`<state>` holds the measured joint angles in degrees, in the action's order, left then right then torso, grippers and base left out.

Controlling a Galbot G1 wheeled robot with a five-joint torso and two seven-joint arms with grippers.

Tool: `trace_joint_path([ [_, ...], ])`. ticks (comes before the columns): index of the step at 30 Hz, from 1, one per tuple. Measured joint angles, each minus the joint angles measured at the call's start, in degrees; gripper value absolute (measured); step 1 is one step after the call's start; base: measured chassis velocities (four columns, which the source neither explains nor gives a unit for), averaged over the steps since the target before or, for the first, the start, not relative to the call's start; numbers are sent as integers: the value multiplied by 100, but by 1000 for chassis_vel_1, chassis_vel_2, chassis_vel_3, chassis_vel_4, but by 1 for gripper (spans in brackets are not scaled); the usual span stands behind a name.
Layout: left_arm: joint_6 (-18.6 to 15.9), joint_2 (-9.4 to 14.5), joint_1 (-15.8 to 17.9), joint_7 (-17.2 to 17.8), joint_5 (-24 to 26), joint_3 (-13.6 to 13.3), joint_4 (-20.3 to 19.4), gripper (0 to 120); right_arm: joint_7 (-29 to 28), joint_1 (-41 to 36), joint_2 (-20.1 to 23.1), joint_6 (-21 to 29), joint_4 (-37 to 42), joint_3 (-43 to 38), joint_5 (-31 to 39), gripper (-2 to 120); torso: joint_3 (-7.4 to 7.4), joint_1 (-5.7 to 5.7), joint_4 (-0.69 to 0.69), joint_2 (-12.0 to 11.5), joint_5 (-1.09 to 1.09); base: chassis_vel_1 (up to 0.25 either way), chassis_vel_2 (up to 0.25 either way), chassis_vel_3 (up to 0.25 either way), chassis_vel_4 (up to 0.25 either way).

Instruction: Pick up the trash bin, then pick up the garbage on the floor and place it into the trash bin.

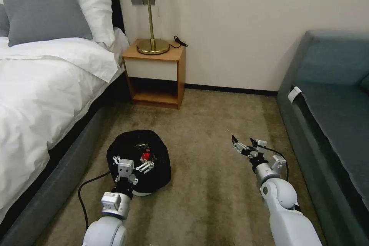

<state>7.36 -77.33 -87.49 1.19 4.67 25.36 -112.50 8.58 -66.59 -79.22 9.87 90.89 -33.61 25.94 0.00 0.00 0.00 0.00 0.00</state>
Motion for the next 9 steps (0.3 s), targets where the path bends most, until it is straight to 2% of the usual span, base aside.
trace_joint_path([
  [9,-1,0,0,0,3,1,0,100,2,0,0,0,0,1,0,100,0,0,0,0,0,0,0,0,0],
])
